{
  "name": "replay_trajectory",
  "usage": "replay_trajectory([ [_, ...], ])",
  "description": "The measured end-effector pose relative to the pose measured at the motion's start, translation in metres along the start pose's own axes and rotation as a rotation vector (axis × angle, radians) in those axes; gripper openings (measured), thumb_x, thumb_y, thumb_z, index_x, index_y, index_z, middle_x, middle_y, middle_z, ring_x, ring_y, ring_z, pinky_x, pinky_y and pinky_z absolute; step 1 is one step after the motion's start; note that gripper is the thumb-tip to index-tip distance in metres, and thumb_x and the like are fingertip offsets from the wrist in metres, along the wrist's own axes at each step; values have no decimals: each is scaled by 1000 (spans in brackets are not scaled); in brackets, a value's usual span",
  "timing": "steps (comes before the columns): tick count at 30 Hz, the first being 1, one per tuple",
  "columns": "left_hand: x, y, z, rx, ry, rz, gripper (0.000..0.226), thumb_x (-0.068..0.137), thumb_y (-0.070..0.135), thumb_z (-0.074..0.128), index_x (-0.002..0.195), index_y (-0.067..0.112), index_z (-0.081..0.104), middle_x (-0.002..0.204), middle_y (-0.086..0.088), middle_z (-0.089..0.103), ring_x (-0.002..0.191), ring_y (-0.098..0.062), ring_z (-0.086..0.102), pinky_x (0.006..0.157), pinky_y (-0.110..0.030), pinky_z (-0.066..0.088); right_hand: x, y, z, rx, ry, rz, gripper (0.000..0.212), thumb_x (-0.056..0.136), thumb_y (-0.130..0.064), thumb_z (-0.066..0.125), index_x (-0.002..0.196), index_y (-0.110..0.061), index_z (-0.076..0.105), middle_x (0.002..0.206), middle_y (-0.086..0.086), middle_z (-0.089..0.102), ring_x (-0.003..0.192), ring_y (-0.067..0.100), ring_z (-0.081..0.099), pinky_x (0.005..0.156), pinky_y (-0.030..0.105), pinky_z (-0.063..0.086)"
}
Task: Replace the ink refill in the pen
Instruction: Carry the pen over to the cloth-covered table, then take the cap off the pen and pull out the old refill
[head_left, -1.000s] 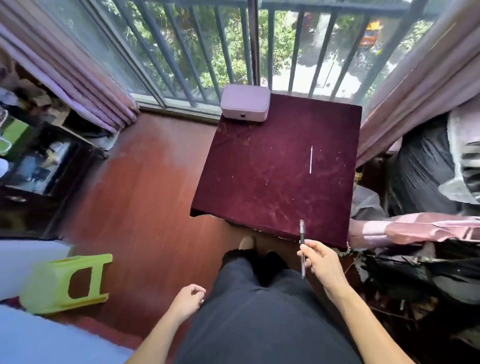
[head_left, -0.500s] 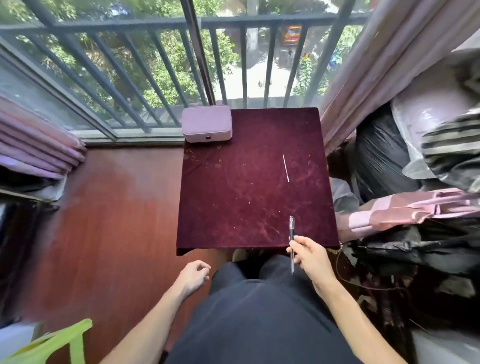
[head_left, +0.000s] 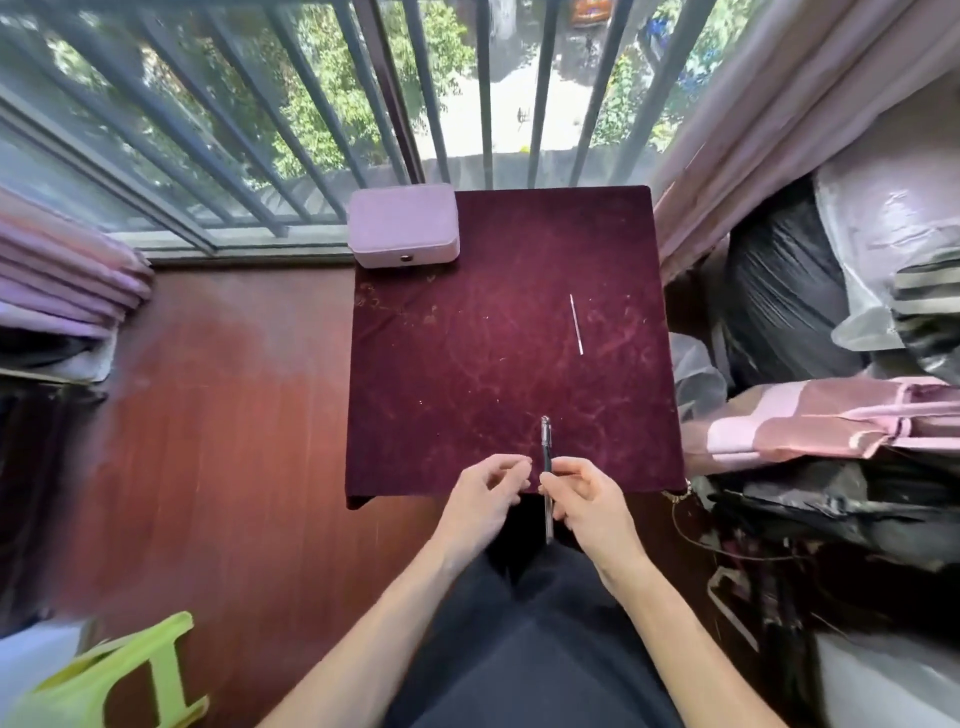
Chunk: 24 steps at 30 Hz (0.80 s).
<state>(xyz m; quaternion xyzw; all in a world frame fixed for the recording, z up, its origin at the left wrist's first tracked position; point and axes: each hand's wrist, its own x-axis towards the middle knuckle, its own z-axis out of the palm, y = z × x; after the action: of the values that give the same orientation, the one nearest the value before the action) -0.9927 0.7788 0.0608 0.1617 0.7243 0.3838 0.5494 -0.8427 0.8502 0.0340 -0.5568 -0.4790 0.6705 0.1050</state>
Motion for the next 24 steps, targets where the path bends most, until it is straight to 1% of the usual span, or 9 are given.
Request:
replay_trajectory([
  [3,23,-4,11,-42,24,4,21,96,30,65,110,18,76,92,6,77,75,10,66,68,-9,49,19,4,7,-20,1,0,14,98,-15,76,104,-28,74,81,-3,80,66,1,70,61,16,54],
  [7,62,-26,16,-115,70,-28,14,95,28,67,103,20,77,93,-1,79,84,-7,72,80,-27,58,53,21,21,-58,34,-1,15,96,-17,79,98,-31,73,85,3,78,71,11,72,65,29,59],
  [9,81,-40,16,-144,86,-35,12,94,31,68,96,24,77,87,2,79,81,-7,73,79,-27,59,69,32,29,-80,28,3,15,96,-19,79,97,-31,71,85,2,77,72,17,73,68,36,61],
  [11,98,-57,15,-143,102,-35,13,94,34,67,93,25,76,85,3,79,80,-8,74,77,-26,59,83,44,34,-102,9,16,15,95,-19,80,100,-30,70,87,2,77,80,24,75,72,39,63],
  [13,116,-75,13,-127,109,-37,14,94,35,67,93,24,75,85,2,79,82,-15,75,76,-29,60,98,57,36,-108,-25,25,18,94,-19,80,103,-31,71,91,2,77,85,23,76,75,36,64],
  [15,132,-93,11,-111,116,-33,15,95,35,65,92,25,75,83,2,77,82,-20,75,77,-33,60,111,72,34,-105,-65,31,18,96,-18,78,105,-34,72,95,-1,78,84,13,76,73,27,62],
  [17,146,-110,9,-93,125,-20,15,96,35,64,91,26,75,79,8,76,75,-8,72,73,-22,56,124,86,30,-105,-88,34,19,99,-18,73,104,-36,74,95,-9,79,76,1,72,69,17,57],
  [19,158,-125,9,-91,131,-16,15,96,35,64,93,26,75,77,14,74,72,4,67,68,-12,49,139,99,29,-122,-75,26,19,100,-20,70,103,-38,75,94,-13,79,68,-4,67,64,12,53],
  [24,182,-151,9,-108,111,-16,16,97,35,63,101,28,77,79,17,73,74,6,66,68,-9,47,182,119,36,-131,-24,-24,15,102,-27,68,105,-36,80,86,-17,79,65,-6,65,61,9,50],
])
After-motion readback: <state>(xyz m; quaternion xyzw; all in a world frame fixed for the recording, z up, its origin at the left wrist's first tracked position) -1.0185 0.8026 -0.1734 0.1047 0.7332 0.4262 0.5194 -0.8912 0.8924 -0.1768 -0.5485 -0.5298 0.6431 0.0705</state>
